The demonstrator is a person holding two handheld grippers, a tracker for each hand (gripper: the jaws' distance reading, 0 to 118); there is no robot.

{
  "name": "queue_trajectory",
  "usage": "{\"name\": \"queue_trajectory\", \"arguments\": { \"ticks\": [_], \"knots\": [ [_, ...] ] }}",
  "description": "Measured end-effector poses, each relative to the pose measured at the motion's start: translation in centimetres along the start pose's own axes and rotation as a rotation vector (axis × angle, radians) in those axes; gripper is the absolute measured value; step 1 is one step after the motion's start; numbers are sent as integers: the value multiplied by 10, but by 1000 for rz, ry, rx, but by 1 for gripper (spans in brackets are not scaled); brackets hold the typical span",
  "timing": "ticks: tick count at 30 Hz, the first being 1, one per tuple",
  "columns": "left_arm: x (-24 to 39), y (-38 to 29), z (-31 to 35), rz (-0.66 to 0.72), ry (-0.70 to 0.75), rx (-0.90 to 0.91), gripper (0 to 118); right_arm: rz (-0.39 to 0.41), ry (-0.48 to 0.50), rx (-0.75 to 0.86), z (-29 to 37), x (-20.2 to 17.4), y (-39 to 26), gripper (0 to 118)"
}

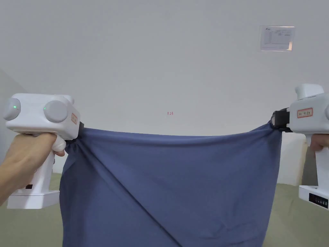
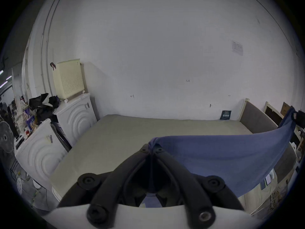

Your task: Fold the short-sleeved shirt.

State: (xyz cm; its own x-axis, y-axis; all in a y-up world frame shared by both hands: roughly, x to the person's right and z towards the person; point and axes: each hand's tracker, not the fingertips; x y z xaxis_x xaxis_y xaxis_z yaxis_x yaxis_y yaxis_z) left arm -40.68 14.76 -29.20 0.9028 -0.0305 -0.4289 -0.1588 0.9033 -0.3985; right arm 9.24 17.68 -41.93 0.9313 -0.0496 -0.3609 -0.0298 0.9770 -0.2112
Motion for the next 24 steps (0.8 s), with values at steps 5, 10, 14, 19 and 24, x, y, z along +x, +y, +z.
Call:
{"name": "queue_trajectory", "arguments": {
  "ticks": [5,10,14,19,24],
  "knots": [
    [15,23,-37,2,11,8,0,33,-64,-11,-45,5,19,5],
    [36,53,-73,-1,32,30,0,40,-95,11,-91,15,47,5],
    [47,85,-102,10,40,53,0,45,-126,30,-126,23,74,5],
    [60,112,-135,18,58,71,0,39,-140,48,-164,26,94,5],
    [71,119,-169,5,82,90,0,19,-150,54,-204,29,92,5]
  ]
}}
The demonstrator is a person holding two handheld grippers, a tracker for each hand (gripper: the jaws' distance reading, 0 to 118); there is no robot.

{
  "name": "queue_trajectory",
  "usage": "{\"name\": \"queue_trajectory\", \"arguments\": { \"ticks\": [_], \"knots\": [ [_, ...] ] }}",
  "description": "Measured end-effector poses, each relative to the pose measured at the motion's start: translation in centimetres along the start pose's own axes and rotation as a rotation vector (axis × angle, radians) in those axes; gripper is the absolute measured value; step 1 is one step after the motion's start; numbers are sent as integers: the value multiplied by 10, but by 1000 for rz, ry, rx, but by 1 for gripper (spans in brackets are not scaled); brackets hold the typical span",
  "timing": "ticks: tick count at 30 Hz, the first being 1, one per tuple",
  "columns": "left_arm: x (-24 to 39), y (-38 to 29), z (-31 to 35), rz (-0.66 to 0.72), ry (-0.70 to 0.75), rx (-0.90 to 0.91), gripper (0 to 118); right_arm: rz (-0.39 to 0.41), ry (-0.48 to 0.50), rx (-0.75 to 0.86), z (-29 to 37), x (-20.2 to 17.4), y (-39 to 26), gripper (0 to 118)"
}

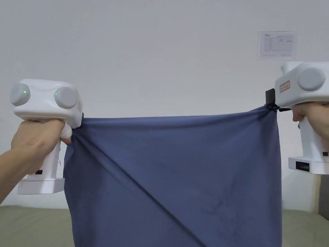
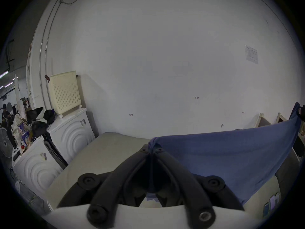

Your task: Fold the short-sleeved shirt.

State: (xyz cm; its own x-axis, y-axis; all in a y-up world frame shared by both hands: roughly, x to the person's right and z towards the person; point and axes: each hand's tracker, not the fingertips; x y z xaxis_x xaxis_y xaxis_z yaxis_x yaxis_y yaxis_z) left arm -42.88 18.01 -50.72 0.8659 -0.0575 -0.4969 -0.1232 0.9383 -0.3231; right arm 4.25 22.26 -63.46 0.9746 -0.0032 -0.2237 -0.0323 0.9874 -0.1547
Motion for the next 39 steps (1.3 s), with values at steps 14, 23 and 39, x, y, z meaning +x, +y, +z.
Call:
{"name": "queue_trajectory", "arguments": {
  "ticks": [14,23,39],
  "knots": [
    [10,-119,-107,-49,-2,-162,0,10,4,-137,-77,-6,-143,5],
    [-11,-279,-95,-67,-84,-355,0,12,29,-313,-7,-1,-312,5],
    [-110,-492,103,-105,-160,-564,0,-55,79,-630,284,13,-510,5]
  ]
}}
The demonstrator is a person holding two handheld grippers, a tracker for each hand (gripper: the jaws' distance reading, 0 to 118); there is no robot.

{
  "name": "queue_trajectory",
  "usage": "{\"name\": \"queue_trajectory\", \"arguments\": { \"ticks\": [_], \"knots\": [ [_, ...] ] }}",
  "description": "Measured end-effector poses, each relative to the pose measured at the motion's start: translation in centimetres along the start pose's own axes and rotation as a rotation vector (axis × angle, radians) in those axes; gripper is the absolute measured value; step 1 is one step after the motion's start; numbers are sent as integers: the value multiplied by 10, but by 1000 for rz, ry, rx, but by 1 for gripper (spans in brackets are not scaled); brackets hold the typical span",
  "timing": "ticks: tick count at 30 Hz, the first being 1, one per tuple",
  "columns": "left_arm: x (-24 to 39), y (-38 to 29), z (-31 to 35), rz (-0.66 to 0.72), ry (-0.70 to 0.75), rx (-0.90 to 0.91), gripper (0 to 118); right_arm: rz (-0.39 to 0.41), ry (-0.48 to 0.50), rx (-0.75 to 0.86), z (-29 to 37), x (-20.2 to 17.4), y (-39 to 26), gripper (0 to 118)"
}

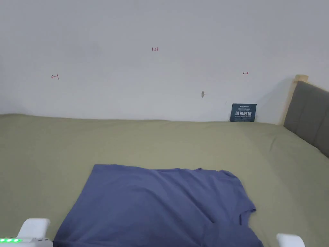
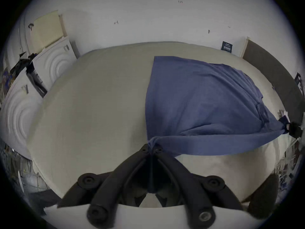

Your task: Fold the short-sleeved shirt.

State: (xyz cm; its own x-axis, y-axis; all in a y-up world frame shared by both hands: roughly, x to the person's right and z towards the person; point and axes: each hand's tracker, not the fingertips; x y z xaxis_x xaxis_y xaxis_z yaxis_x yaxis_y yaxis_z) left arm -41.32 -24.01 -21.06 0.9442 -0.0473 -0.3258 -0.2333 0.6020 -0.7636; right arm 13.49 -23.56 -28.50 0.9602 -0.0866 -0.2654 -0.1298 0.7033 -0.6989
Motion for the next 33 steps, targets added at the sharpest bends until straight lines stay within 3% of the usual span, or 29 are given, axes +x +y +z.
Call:
{"name": "queue_trajectory", "arguments": {
  "ticks": [7,16,17,18,19,20,21,24,26,27,28,29,30,31,33],
  "knots": [
    [-5,-68,36,-14,-33,-50,0,-10,0,-39,29,8,-52,5],
    [0,-81,39,42,-56,-53,0,-22,-7,-60,25,8,-59,5],
    [-2,-82,39,61,-63,-48,4,-30,20,-49,28,8,-61,9],
    [2,-84,46,74,-79,-44,33,-38,11,-40,30,7,-61,35],
    [1,-86,48,98,-70,-46,79,-54,13,-38,32,7,-60,67],
    [0,-89,48,116,-71,-53,114,-61,22,-47,34,9,-59,80],
    [0,-91,52,120,-74,-50,118,-69,21,-43,38,11,-58,80],
    [-19,-92,44,135,-62,3,115,-51,-6,-19,52,10,-54,80],
    [-12,-92,76,138,-52,41,110,-35,-22,15,63,10,-53,80],
    [-9,-92,89,135,-42,60,91,-36,-20,18,69,10,-52,77],
    [-8,-92,99,128,-18,99,62,-37,-38,43,74,10,-52,67],
    [-7,-93,106,126,5,128,21,-38,-27,75,80,10,-53,33],
    [-10,-94,108,117,10,123,0,-35,-43,95,83,9,-54,1],
    [-12,-95,110,122,10,121,0,-64,-95,118,86,9,-53,1],
    [-17,-96,113,155,-32,91,0,-63,-48,100,104,5,-53,1]
  ]
}}
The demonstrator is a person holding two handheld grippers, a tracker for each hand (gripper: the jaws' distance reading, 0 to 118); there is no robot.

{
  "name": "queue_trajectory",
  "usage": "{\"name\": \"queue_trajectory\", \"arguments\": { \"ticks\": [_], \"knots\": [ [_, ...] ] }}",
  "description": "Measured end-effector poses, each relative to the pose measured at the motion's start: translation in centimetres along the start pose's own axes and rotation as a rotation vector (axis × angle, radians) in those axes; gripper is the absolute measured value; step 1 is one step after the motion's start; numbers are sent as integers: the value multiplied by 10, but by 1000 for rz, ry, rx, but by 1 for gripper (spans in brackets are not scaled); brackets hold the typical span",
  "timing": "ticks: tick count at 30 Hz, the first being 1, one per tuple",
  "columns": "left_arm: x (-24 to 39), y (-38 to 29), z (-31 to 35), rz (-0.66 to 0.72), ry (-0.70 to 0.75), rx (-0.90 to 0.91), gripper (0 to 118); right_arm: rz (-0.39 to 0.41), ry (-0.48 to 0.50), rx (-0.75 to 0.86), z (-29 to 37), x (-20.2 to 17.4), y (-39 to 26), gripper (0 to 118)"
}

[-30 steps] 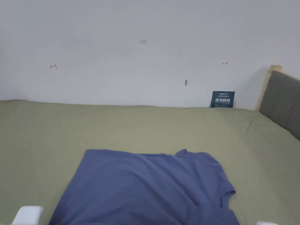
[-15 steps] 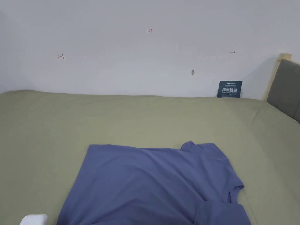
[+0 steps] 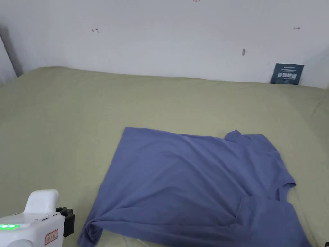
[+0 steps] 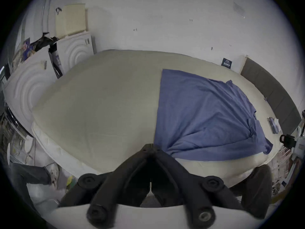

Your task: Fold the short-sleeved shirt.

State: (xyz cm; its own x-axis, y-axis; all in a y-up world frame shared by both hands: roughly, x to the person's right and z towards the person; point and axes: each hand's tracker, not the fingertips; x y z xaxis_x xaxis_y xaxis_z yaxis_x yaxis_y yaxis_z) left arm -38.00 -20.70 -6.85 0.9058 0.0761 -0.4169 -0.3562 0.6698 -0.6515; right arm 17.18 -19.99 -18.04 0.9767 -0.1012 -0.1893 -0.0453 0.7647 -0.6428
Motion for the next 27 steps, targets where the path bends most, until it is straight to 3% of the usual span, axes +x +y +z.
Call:
{"name": "queue_trajectory", "arguments": {
  "ticks": [3,5,6,7,8,9,13,14,15,17,20,21,23,24,27],
  "knots": [
    [-14,-4,-14,29,-28,-57,1,-15,-3,-16,-6,2,-2,1],
    [-13,-7,-21,22,-67,-107,48,-4,-4,-32,-8,2,-3,1],
    [-12,-9,-25,21,-95,-126,63,0,-5,-34,-6,1,-3,1],
    [-10,-10,-32,8,-112,-171,63,-2,0,-40,-16,2,-4,1],
    [-6,-13,-40,8,-110,-218,105,-7,12,-58,-18,2,-5,1],
    [-7,-15,-42,-5,-114,-200,118,-10,14,-59,-18,2,-5,1],
    [4,-12,-70,-116,-15,-212,113,6,19,-99,-29,1,-10,1],
    [5,-12,-78,-129,-3,-239,104,10,15,-117,-32,2,-10,1],
    [7,-11,-83,-131,13,-246,74,7,12,-133,-37,4,-10,1],
    [5,-11,-92,-134,59,-249,0,1,8,-144,-39,7,-10,1],
    [-2,-7,-93,-95,-2,-247,0,-22,1,-134,-41,21,-10,2],
    [8,-6,-78,-98,2,-241,0,-45,33,-130,-41,24,-9,12],
    [13,-5,-71,-115,6,-242,0,-62,80,-144,-42,28,-8,74],
    [14,-4,-68,-110,4,-245,0,-53,109,-163,-46,29,-9,81],
    [16,-5,-66,-101,1,-242,0,-9,139,-258,-64,24,-13,81]
  ]
}}
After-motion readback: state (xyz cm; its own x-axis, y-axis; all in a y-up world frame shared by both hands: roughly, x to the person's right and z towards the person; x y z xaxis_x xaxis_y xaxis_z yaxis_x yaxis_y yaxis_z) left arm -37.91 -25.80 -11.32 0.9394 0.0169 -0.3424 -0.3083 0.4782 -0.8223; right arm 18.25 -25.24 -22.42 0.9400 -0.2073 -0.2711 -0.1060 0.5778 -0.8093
